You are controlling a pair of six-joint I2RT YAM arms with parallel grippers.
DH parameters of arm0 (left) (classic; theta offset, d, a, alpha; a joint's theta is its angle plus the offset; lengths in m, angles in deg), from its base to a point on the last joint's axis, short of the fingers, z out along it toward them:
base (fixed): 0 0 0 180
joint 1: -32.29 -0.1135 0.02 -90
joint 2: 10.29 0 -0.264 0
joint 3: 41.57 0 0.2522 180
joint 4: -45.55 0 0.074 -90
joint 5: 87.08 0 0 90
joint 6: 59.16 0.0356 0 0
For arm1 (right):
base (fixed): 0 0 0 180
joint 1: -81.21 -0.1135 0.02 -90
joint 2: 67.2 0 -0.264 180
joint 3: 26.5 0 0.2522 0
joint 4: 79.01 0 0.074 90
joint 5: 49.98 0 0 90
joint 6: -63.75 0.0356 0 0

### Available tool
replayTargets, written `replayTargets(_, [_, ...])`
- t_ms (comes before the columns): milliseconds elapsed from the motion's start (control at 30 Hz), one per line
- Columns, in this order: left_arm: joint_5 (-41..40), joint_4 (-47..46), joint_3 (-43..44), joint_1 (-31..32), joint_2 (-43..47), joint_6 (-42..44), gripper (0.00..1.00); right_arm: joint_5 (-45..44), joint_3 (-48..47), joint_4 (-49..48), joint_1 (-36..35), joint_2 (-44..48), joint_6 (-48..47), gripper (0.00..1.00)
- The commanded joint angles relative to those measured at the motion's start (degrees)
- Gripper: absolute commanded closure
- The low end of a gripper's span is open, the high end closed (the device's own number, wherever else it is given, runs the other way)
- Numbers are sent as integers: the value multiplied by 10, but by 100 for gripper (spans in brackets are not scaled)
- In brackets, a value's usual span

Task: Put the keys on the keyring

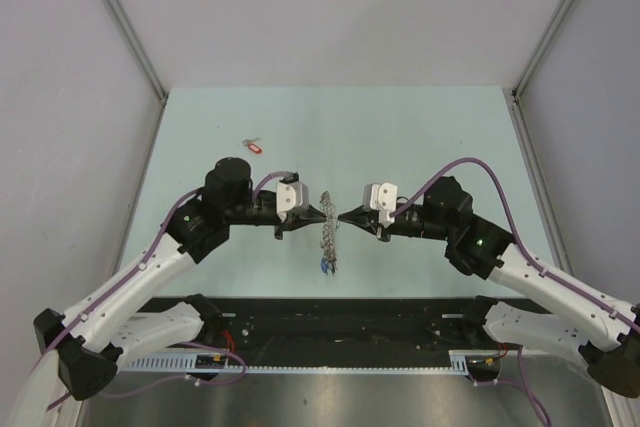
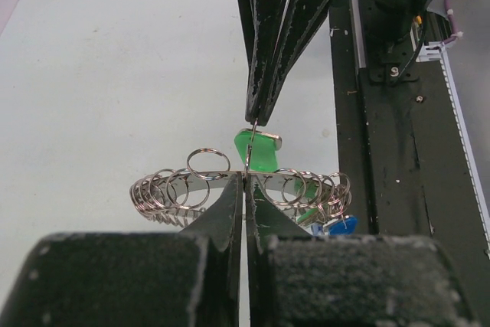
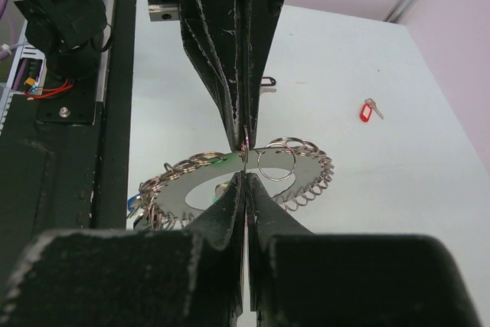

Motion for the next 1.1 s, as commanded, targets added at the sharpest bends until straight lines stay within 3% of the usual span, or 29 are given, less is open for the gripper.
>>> replayTargets(0, [46, -42, 2, -4, 12, 11, 99, 23, -9, -9, 1, 18, 4, 100])
replayTargets(1067, [68, -72, -8, -12, 20, -6, 100, 11, -2, -26, -2, 22, 17, 100])
